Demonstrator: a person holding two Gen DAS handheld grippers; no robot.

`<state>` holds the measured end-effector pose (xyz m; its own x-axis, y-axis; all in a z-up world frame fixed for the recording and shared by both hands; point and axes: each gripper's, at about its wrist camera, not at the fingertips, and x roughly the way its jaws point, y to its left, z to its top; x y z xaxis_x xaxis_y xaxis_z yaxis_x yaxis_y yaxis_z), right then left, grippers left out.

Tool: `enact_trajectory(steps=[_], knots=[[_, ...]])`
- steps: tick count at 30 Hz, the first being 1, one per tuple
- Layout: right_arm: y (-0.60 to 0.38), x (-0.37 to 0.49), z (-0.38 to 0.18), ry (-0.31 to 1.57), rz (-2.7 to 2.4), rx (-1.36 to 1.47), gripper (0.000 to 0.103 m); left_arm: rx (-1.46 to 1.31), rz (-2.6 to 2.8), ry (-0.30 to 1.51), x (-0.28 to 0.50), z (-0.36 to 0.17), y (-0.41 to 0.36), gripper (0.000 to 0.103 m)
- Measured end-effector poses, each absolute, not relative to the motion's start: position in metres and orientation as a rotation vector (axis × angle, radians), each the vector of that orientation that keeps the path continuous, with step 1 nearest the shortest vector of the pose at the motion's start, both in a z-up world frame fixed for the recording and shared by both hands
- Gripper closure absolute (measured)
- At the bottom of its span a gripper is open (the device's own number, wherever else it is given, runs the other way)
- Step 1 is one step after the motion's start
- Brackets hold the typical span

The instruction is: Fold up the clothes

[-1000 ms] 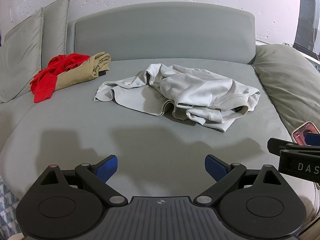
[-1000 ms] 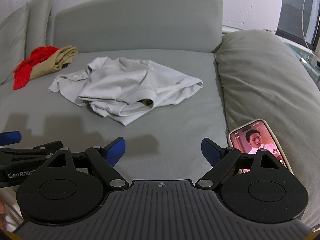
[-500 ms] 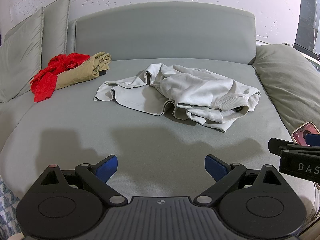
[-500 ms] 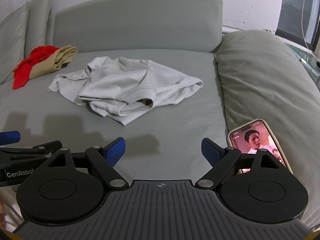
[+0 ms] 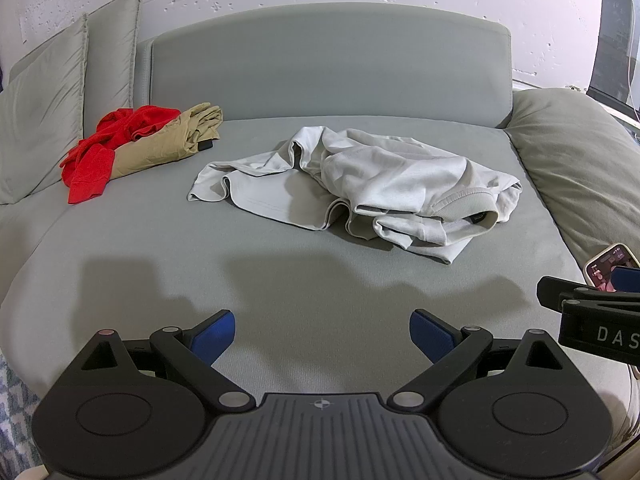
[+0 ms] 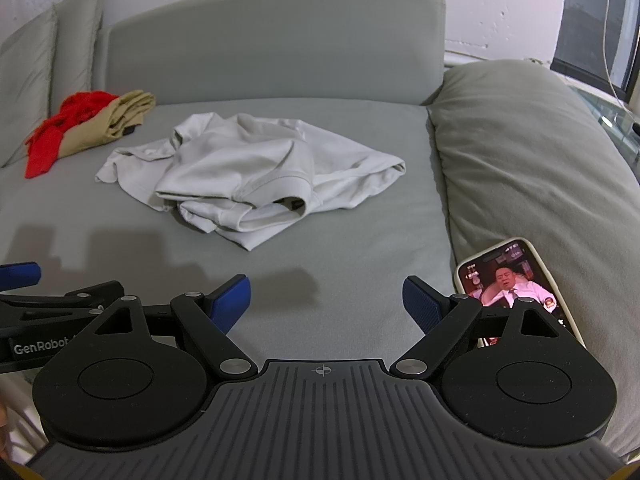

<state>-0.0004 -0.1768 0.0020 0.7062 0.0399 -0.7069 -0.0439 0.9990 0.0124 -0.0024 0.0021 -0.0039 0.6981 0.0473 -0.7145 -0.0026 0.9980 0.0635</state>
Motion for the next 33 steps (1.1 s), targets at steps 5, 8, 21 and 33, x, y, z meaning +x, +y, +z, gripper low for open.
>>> enact_trajectory(steps=[5,8,21,33], knots=[[-0.177,0.0,0.002,0.787,0.047,-0.007,0.015,0.059,0.028,0.799,-0.002,-0.004,0.002,0.007],[-0.177,0.0,0.002,0.788,0.046,-0.007,0.015,0.059,0.028,0.8,-0.002,-0.004,0.003,0.007],[-0.178,0.003,0.002,0.789,0.062,-0.001,0.015,-0.053,0.039,0.794,0.003,0.0,0.021,0.007],[-0.142,0.045,0.013,0.676,0.262,-0.221,0.023,-0.124,0.135,0.777,0.057,0.024,0.055,0.014]])
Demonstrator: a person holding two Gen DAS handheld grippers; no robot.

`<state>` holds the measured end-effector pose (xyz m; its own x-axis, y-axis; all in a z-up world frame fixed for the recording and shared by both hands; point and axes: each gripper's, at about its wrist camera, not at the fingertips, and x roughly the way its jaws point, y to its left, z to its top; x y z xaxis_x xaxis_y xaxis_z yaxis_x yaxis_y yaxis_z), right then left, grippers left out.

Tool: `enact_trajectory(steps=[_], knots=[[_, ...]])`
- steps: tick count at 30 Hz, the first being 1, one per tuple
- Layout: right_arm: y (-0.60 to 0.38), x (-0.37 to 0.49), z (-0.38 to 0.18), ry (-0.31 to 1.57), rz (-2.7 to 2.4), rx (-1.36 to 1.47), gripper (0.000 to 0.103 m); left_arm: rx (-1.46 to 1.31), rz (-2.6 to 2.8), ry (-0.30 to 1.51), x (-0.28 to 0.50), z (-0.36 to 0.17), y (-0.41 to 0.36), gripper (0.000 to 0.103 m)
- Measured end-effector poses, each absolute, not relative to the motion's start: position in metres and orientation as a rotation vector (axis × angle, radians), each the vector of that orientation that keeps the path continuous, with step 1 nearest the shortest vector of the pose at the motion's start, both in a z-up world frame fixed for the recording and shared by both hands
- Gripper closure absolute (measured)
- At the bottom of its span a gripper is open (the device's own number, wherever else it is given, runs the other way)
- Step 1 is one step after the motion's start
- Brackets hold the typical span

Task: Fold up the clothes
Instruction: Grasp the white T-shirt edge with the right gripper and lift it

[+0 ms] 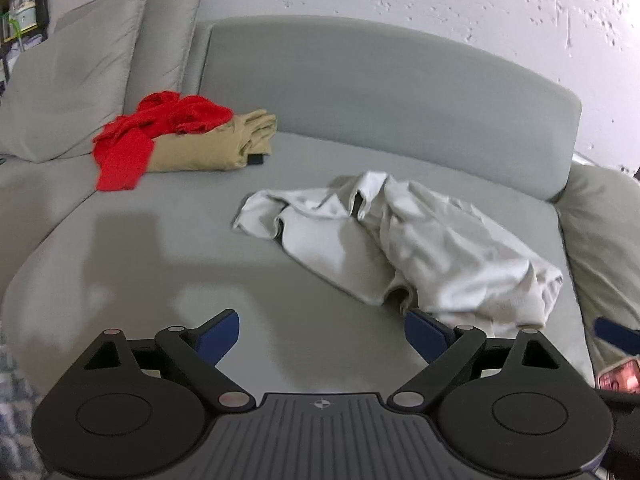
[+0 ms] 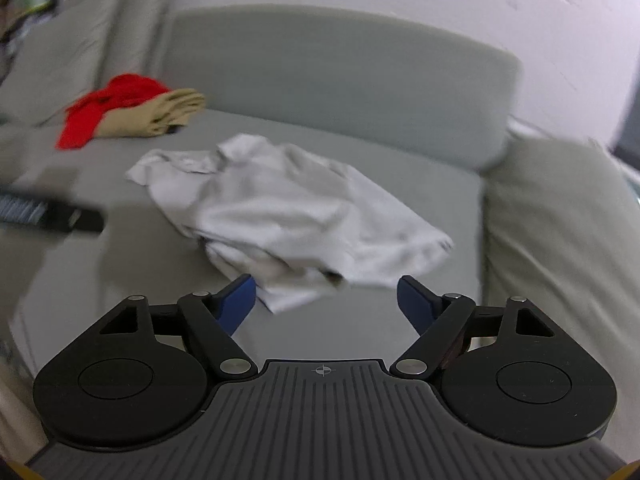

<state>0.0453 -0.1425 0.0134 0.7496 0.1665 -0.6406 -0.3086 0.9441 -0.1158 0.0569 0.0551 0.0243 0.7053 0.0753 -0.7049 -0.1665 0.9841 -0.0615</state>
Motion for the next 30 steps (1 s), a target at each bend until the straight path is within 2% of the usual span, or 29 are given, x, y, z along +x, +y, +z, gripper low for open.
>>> enact_trajectory(steps=[1,3,5,9,22,25,30], knots=[[-0.134,0.047,0.011,0.657,0.29,-0.251,0.025,-0.122,0.122,0.772,0.058,0.017,0.058,0.017],[-0.117,0.05,0.007,0.618,0.343,-0.31,0.03,-0.112,0.101,0.77,0.06,0.004,0.064,0.028],[-0.101,0.052,0.002,0.584,0.384,-0.368,0.036,-0.126,0.101,0.792,0.066,-0.003,0.072,0.032],[-0.072,0.06,-0.011,0.538,0.423,-0.505,0.036,-0.149,0.143,0.709,0.077,-0.003,0.083,0.03],[-0.006,0.075,-0.057,0.375,0.381,-0.958,0.038,-0.254,0.196,0.759,0.093,-0.017,0.108,0.027],[0.005,0.09,-0.051,0.432,0.446,-0.929,0.095,-0.258,0.207,0.768,0.094,-0.019,0.112,0.027],[-0.032,0.127,0.016,0.469,0.266,-0.508,0.096,-0.25,0.183,0.759,0.091,-0.018,0.111,0.027]])
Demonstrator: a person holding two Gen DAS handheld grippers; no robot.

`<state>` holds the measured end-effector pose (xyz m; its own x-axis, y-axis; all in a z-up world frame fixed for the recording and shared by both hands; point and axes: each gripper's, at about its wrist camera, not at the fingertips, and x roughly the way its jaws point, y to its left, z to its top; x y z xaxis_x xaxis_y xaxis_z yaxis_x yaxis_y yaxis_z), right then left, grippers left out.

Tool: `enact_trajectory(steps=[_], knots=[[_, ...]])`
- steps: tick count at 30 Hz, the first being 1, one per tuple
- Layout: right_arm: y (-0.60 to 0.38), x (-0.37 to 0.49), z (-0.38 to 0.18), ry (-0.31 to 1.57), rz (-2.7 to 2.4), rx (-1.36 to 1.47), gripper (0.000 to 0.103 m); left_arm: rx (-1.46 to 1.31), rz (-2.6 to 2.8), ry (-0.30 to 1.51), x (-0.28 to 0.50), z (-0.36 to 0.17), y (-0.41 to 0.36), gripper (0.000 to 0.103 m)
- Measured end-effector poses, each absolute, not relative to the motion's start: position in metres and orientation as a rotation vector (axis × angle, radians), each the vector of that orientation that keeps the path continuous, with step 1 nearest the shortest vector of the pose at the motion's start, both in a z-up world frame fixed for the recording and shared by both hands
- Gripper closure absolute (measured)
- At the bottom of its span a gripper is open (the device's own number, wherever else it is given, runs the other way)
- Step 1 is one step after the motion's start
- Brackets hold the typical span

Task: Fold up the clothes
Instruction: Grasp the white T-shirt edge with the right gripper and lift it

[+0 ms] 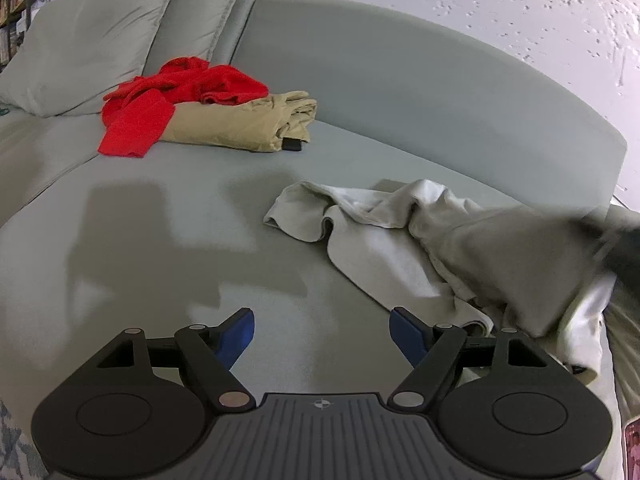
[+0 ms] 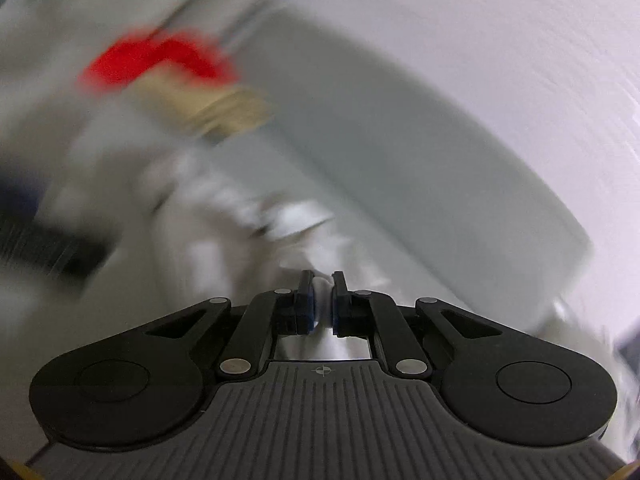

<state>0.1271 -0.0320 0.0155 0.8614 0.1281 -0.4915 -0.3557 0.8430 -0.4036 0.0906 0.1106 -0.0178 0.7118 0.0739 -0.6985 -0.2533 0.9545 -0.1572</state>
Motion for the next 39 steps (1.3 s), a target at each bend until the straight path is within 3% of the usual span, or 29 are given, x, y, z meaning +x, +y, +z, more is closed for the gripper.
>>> enact_trajectory(steps=[6,11,17,21,22,23,24,26,28,32,39], knots=[[-0.179,0.159,0.073,0.443,-0.102,-0.031,0.096,-0.273,0.055,0.762,0.086,-0.017,0.099,0.027],[-0.296,0.156,0.031,0.606,-0.371,0.258,0.096,-0.273,-0.114,0.79,0.085,-0.02,0.074,0.03],[-0.332,0.134,-0.003,0.614,-0.4,0.346,0.096,-0.32,-0.205,0.861,0.092,-0.029,0.053,0.038],[-0.331,0.141,0.003,0.569,-0.371,0.26,0.096,-0.277,-0.293,0.863,0.092,-0.029,0.034,0.034],[-0.33,0.144,-0.002,0.6,-0.352,0.248,0.092,-0.236,-0.287,0.858,0.093,-0.028,0.029,0.033],[-0.327,0.146,-0.003,0.637,-0.328,0.247,0.08,-0.212,-0.269,0.847,0.093,-0.027,0.027,0.032],[-0.324,0.148,-0.004,0.675,-0.304,0.245,0.077,-0.19,-0.251,0.835,0.093,-0.026,0.026,0.032],[-0.317,0.148,-0.004,0.727,-0.251,0.234,0.056,-0.231,-0.209,0.796,0.095,-0.021,0.034,0.032],[-0.3,0.133,0.006,0.652,-0.166,0.175,0.044,-0.292,-0.134,0.744,0.094,-0.014,0.047,0.032],[-0.248,0.105,0.014,0.561,0.126,-0.023,0.043,-0.277,0.035,0.709,0.099,-0.008,0.063,0.032],[-0.142,0.078,-0.023,0.601,0.612,-0.438,0.04,-0.289,0.188,0.756,0.103,-0.014,0.092,0.032]])
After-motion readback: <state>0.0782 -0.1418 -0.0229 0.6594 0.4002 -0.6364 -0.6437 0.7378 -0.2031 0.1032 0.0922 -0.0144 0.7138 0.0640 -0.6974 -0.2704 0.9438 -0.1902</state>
